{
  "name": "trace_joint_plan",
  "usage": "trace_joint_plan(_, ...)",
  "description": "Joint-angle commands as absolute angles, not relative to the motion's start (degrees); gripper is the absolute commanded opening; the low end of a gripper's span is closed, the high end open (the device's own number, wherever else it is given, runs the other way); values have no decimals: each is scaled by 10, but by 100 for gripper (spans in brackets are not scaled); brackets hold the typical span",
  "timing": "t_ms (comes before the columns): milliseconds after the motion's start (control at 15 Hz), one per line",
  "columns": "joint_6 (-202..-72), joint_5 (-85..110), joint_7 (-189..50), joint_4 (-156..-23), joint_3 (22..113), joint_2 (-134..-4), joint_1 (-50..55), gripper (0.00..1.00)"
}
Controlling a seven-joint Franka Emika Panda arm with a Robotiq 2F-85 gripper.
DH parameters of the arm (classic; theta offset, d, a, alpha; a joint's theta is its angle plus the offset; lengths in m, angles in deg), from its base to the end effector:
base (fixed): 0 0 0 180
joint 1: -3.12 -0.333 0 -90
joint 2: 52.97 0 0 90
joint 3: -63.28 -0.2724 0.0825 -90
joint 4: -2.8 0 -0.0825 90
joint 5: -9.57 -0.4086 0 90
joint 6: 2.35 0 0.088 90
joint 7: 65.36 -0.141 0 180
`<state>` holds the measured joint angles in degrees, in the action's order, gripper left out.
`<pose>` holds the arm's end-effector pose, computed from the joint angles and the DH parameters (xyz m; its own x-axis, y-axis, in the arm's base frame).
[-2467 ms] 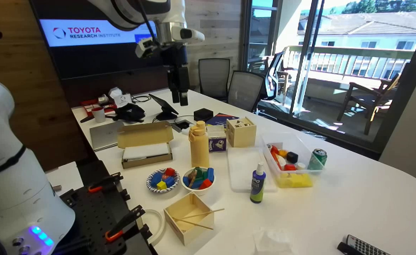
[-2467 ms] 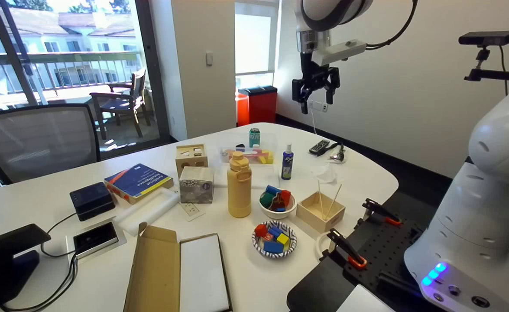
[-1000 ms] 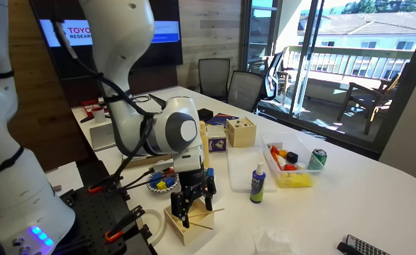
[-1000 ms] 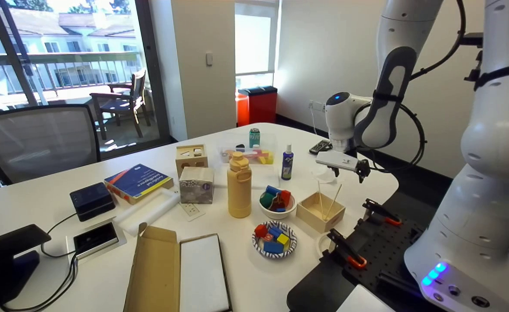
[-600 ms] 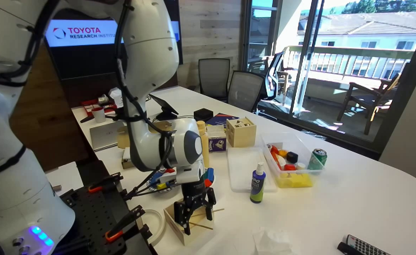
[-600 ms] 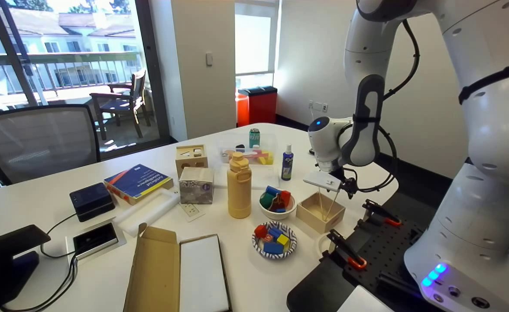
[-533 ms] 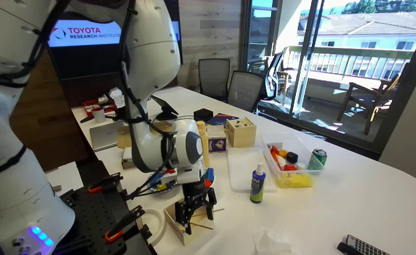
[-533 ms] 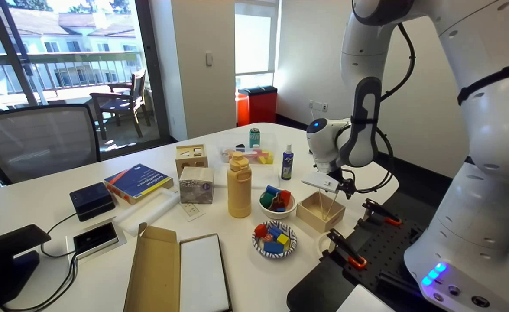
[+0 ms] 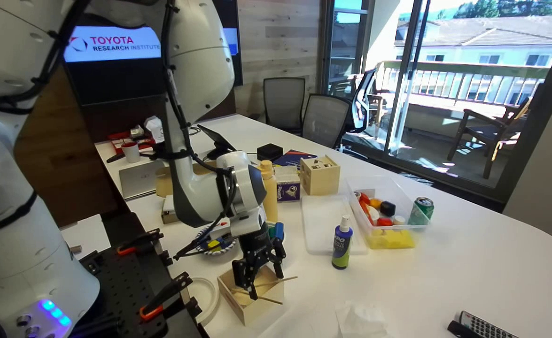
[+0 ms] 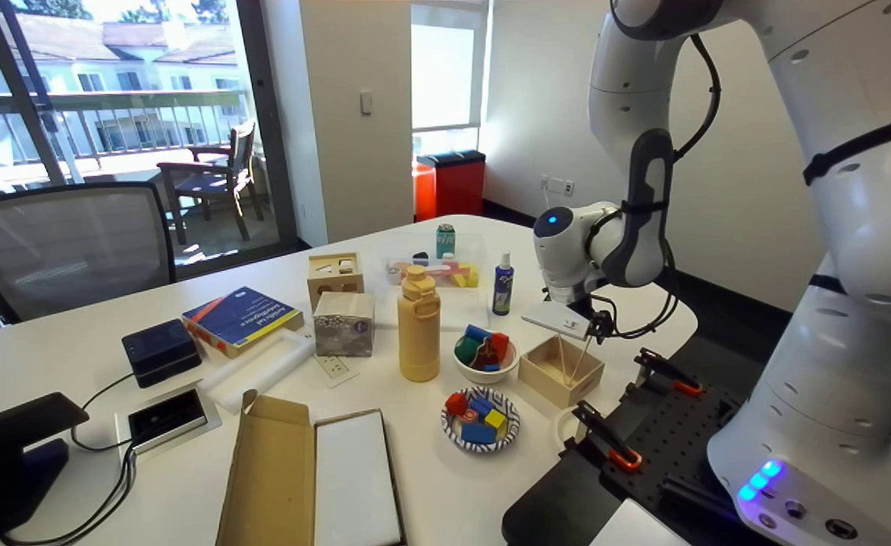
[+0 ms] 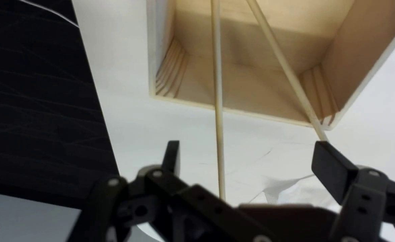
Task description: Stir the bowl with the straws
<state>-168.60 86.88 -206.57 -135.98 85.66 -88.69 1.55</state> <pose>0.3613 -0.1437 -0.0370 0.1655 -0.8870 0.4312 -0.9847 -0.1242 0.1225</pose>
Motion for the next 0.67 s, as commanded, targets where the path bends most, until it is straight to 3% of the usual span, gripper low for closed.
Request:
trace_joint_plan(0,-1696,947,-2145,-1371,882,-858,-16,100)
trace_joint_plan(600,-1683,953,-2144,-1344,873,-873,-18,100)
